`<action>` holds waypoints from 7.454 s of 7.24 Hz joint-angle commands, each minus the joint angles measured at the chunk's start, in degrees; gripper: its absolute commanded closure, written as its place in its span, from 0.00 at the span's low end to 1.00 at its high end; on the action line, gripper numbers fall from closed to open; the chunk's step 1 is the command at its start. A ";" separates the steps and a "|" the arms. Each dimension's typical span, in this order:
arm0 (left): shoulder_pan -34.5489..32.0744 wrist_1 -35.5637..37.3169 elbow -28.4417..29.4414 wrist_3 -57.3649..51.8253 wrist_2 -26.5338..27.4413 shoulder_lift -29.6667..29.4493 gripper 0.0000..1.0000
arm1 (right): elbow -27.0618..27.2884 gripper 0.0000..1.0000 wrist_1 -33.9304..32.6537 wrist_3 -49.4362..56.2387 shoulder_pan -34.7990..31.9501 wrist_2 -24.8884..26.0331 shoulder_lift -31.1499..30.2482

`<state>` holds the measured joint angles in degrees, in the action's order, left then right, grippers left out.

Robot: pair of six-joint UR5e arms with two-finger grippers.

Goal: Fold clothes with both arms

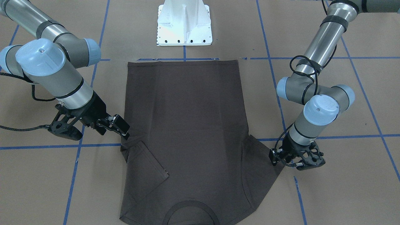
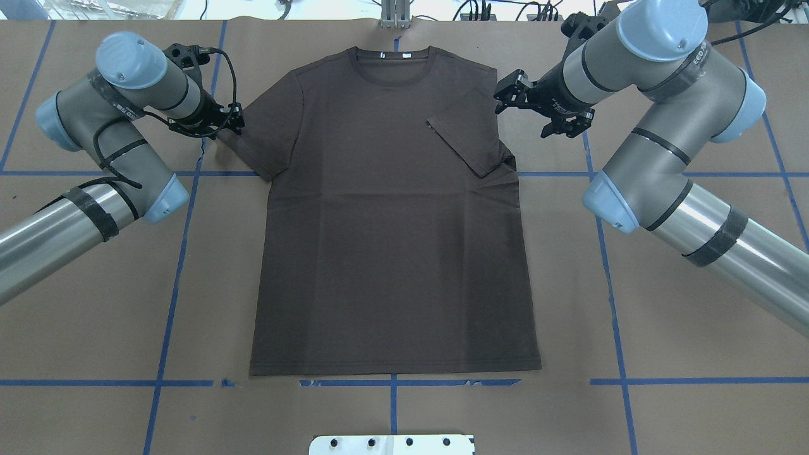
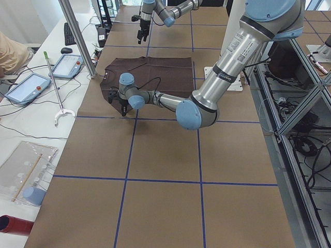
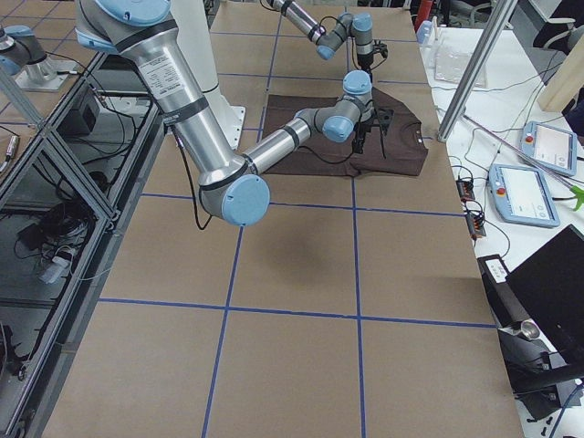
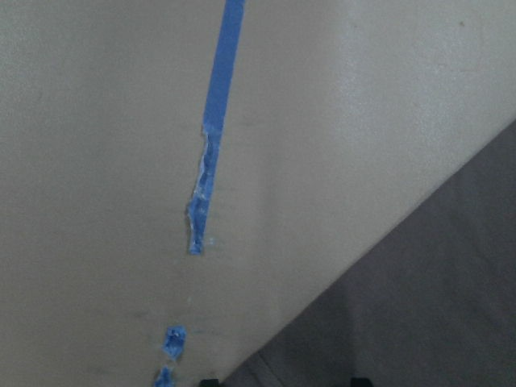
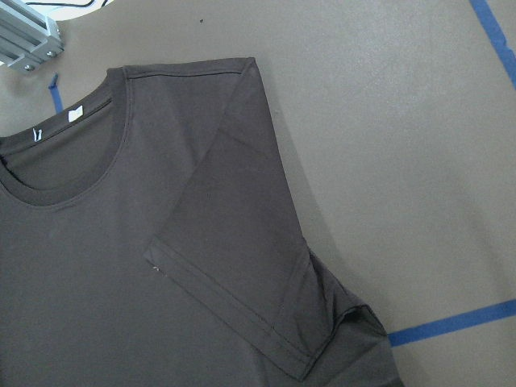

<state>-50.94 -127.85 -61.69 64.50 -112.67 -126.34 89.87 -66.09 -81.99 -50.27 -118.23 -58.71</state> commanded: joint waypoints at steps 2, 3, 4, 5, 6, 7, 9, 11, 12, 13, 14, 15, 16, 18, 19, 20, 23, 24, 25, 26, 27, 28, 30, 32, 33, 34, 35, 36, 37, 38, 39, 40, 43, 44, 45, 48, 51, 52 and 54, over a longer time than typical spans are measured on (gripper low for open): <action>-0.04 -0.12 0.08 0.10 0.09 -0.05 1.00 | 0.56 0.00 -0.09 -0.01 -0.09 0.01 -0.08; -0.04 -0.12 -0.44 0.27 0.00 -0.40 1.00 | 0.57 0.00 -0.09 -0.01 0.00 0.01 -0.08; -0.04 -0.12 -0.97 0.27 -0.18 -0.49 1.00 | 0.65 0.00 -0.09 -0.01 0.00 0.01 -0.08; -0.04 -0.12 -1.06 0.36 -0.35 -0.58 1.00 | 0.74 0.00 -0.09 -0.01 0.00 0.01 0.00; -0.04 0.23 -2.45 1.49 -0.53 -1.45 1.00 | 1.09 0.00 -0.09 -0.01 -0.09 -0.07 -0.08; 0.05 0.84 -4.03 5.51 -0.88 -3.55 1.00 | 1.09 0.00 -0.09 -0.01 -0.09 -0.16 -0.08; 1.62 2.95 -1.52 8.96 -2.64 -8.65 1.00 | 1.01 0.00 -0.09 -0.01 -0.09 -0.25 -0.44; 3.48 2.34 3.58 11.87 -1.68 -12.43 1.00 | 1.27 0.00 -0.09 -0.01 -0.09 -0.16 -0.70; 3.83 1.21 5.95 13.01 -0.63 -14.45 1.00 | 1.36 0.00 -0.09 -0.01 -0.09 -0.16 -0.70; 4.27 -1.33 9.71 15.28 0.08 -16.90 1.00 | 1.36 0.00 -0.09 -0.01 -0.09 -0.25 -0.70; 4.88 -2.48 9.57 15.30 0.09 -17.01 0.44 | 1.88 0.00 -0.09 -0.45 -0.09 -0.25 -0.79; 6.45 -2.67 4.87 16.87 0.09 -15.88 0.01 | 6.06 0.00 -0.78 -1.06 -0.09 -0.25 -3.14; 8.73 -2.76 -4.22 21.41 -0.09 -11.43 0.01 | 8.97 0.00 -0.79 -1.07 0.43 -0.08 -6.03; 13.12 -1.88 -20.23 25.65 -0.44 -3.00 0.01 | 14.33 0.00 -0.79 -6.73 7.33 4.97 -10.08; 13.41 -1.79 -26.31 26.72 -0.53 0.62 0.01 | 19.76 0.00 -2.01 -12.26 15.74 13.64 -13.76; 13.41 -0.66 -31.68 26.81 -0.88 4.39 0.01 | 25.12 0.00 -6.55 -17.88 24.09 21.55 -16.14; 13.41 0.05 -33.23 27.78 -0.97 5.66 0.02 | 27.64 0.11 -17.14 -31.70 40.68 37.27 -18.17; 13.41 0.05 -33.14 27.78 -0.97 5.84 0.02 | 27.72 0.15 -17.23 -32.44 41.91 37.37 -20.63; 13.32 0.05 -33.14 27.78 -0.88 5.92 0.02 | 27.81 0.16 -17.23 -32.44 42.36 37.37 -21.43; 13.41 0.05 -32.97 27.78 -0.88 5.93 0.02 | 27.73 0.17 -17.23 -32.44 42.45 37.37 -21.70; 13.41 0.05 -33.05 27.78 -0.88 5.93 0.02 | 27.64 0.18 -17.31 -32.44 42.45 37.19 -21.97; 13.41 0.05 -32.79 27.78 -0.88 5.84 0.02 | 27.72 0.19 -17.31 -32.44 42.45 37.02 -23.10; 13.41 0.05 -32.70 27.78 -0.88 5.84 0.02 | 27.73 0.27 -17.31 -32.44 43.15 36.58 -23.90; 13.41 0.05 -32.79 27.78 -0.88 5.84 0.02 | 27.81 0.66 -17.23 -32.62 43.24 36.05 -24.17; 13.41 0.05 -32.79 27.78 -0.97 5.84 0.02 | 27.81 1.00 -17.23 -32.62 43.24 35.70 -24.25; 13.41 0.05 -32.79 27.78 -0.88 5.84 0.02 | 28.51 1.00 -17.23 -32.62 43.76 35.70 -24.95; 13.41 0.05 -32.79 27.78 -0.97 5.84 0.02 | 29.73 1.00 -17.23 -32.71 44.55 35.78 -25.74; 13.41 0.05 -33.05 27.78 -1.06 5.84 0.03 | 31.31 1.00 -17.23 -33.23 45.26 35.78 -26.36; 13.50 0.05 -34.45 30.65 -0.45 8.01 0.03 | 32.37 1.00 -17.23 -33.23 45.35 35.78 -26.45; 16.98 0.31 -40.20 34.25 0.43 13.17 0.03 | 32.82 1.00 -17.23 -33.15 45.26 35.70 -26.45; 23.28 4.06 -48.53 34.81 8.44 21.49 0.03 | 33.95 1.00 -17.23 -33.15 45.18 35.52 -26.45; 28.56 7.84 -55.40 37.68 13.13 28.01 0.03 | 34.57 1.00 -17.23 -33.15 45.09 34.91 -26.54; 39.15 17.59 -56.78 45.17 22.14 29.92 0.07 | 34.40 1.00 -17.23 -33.15 45.18 34.91 -26.54; 41.16 19.02 -56.17 45.27 22.76 30.27 0.10 | 34.32 1.00 -17.23 -33.15 45.09 34.91 -26.63; 41.18 19.30 -56.17 45.27 23.28 30.44 0.11 | 34.32 1.00 -17.23 -33.15 45.17 34.91 -26.63; 41.62 21.85 -55.12 45.01 23.29 29.74 0.17 | 34.32 1.00 -17.23 -33.15 45.18 34.91 -26.63; 41.80 21.85 -54.67 44.75 23.29 29.65 0.26 | 34.32 1.00 -17.23 -33.15 45.18 34.91 -26.63; 41.80 21.85 -54.67 44.83 23.29 29.66 0.34 | 34.32 1.00 -17.23 -33.23 45.18 34.91 -26.63; 41.89 21.85 -54.67 45.18 23.12 29.57 0.69 | 34.32 1.00 -17.23 -33.15 45.18 34.91 -26.89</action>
<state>-9.12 -106.00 -116.37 109.52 -89.42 -96.70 124.19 -83.32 -115.16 -5.10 -83.32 -85.48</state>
